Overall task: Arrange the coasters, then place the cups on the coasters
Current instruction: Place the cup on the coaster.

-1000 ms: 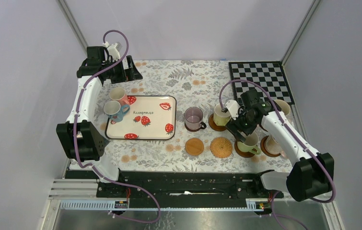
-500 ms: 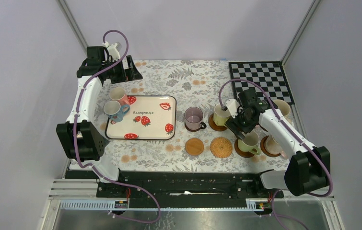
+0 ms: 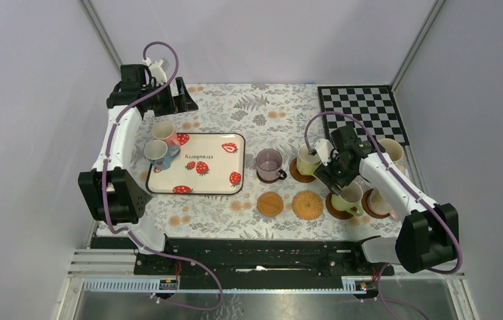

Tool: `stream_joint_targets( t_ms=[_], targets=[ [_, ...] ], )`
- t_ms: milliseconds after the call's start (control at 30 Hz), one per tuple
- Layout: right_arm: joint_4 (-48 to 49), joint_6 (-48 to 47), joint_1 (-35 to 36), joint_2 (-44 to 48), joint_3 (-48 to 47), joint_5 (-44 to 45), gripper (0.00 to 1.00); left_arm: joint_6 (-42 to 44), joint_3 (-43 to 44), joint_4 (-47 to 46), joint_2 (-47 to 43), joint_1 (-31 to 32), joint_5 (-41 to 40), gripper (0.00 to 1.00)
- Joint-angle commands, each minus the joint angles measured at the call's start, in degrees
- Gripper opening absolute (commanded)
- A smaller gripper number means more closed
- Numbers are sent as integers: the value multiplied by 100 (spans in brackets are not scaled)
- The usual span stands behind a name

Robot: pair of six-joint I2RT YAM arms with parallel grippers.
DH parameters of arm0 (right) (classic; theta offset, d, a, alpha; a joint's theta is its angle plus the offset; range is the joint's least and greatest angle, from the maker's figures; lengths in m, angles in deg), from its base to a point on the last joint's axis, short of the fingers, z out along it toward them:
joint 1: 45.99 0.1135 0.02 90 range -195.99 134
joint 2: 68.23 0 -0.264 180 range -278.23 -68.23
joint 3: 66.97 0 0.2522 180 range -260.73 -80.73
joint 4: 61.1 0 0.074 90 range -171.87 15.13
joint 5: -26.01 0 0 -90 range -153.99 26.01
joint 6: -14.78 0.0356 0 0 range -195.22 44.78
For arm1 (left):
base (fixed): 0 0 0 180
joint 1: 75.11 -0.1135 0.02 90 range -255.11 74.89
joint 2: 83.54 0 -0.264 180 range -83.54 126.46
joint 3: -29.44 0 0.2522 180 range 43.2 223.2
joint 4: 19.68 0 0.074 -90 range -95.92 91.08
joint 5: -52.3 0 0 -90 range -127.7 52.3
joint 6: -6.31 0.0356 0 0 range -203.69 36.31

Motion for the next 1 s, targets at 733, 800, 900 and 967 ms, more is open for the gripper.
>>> stream_joint_targets(
  t_ms=[733,800,900,967],
  targets=[
    [-840,-43,27,600,-390,-528,100,-14,4,-284,-18,12,34,99],
    [-1192,-75,27,742,-375,-588,100,-32,-50,-325,-21,14,58,99],
    [-1600,-27,32,932,-304,-565,100,-59,-126,-408,-35,12,88,99],
    [-1813,58,29,1042,-280,-517,100,-76,-134,-421,-17,12,111,99]
  ],
)
